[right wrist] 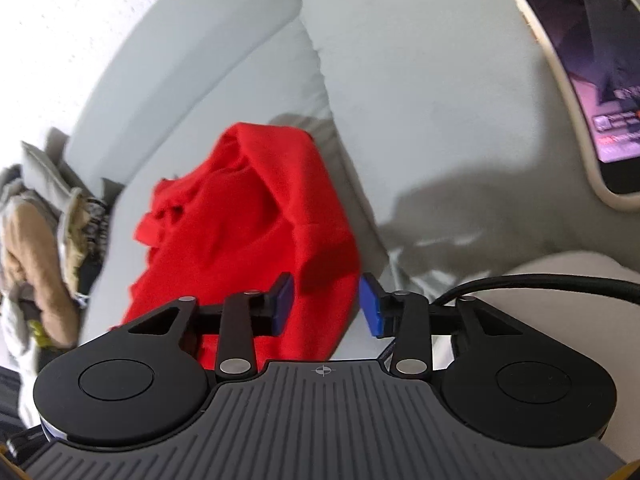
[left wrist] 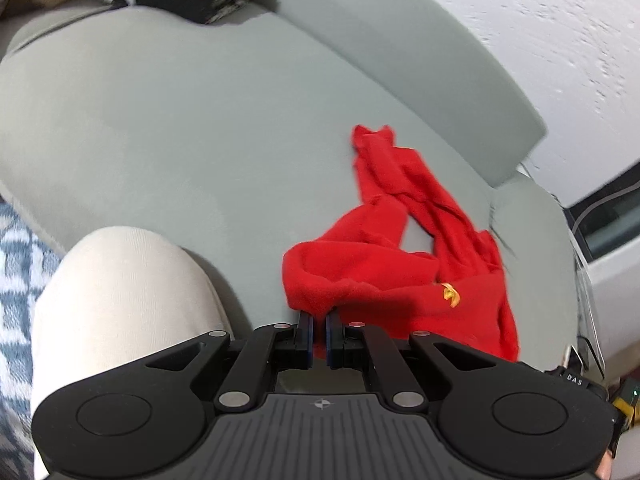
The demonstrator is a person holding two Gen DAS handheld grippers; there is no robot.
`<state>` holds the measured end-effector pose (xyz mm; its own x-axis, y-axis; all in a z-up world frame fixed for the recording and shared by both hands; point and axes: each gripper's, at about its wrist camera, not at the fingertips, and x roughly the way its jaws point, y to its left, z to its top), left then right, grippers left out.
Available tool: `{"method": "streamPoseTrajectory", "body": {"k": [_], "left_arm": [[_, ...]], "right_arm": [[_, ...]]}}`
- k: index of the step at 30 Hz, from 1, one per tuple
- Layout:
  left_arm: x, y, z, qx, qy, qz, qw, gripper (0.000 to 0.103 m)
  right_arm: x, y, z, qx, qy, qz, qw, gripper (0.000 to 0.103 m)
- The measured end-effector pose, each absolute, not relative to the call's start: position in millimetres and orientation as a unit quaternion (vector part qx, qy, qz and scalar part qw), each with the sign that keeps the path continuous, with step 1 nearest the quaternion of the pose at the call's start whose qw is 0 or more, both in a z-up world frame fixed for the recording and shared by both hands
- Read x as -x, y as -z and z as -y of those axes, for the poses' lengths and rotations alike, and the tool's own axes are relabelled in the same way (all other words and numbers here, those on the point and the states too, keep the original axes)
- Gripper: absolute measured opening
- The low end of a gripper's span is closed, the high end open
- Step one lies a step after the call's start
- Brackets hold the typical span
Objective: Fold clothes
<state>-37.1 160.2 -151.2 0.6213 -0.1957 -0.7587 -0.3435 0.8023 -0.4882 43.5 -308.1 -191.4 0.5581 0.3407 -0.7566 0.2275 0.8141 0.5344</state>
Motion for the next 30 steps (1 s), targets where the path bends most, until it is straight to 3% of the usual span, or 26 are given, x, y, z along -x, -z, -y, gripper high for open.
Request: {"method": "streamPoseTrajectory", "body": {"k": [8, 14, 20, 26, 28, 29, 30], "left_arm": [[27.4, 155.2, -175.3, 0.294, -0.092, -0.432, 0.848, 0.004], [26.2, 156.8, -176.2, 0.274, -0.096, -0.437, 0.852, 0.004], [22.9, 157.5, -170.6, 0.253, -0.093, -0.44, 0.857, 0.004], [19.1, 159.2, -169.0, 0.247, -0.093, -0.442, 0.857, 0.004], [18.0, 159.7, -167.5, 0.243, -0.094, -0.444, 0.858, 0.004], [17.5, 160.0, -166.4, 0.239, -0.094, -0.445, 0.858, 0.004], [17.0, 160.0, -165.2, 0.236, -0.094, -0.446, 0.858, 0.004]], "right_arm": [[-42.8, 190.8, 303.3, -0.278, -0.01, -0.462, 0.842, 0.041], [-48.6, 204.2, 279.5, -0.247, -0.05, -0.456, 0.853, 0.055], [-34.9, 198.1, 233.7, -0.097, -0.08, -0.43, 0.894, 0.055], [-50.8, 203.9, 231.9, -0.101, -0.079, -0.425, 0.896, 0.053], [-51.5, 204.2, 230.0, -0.098, -0.076, -0.427, 0.896, 0.048], [-49.1, 201.4, 226.8, -0.092, -0.078, -0.426, 0.897, 0.04], [-46.7, 198.5, 223.6, -0.086, -0.079, -0.425, 0.898, 0.015]]}}
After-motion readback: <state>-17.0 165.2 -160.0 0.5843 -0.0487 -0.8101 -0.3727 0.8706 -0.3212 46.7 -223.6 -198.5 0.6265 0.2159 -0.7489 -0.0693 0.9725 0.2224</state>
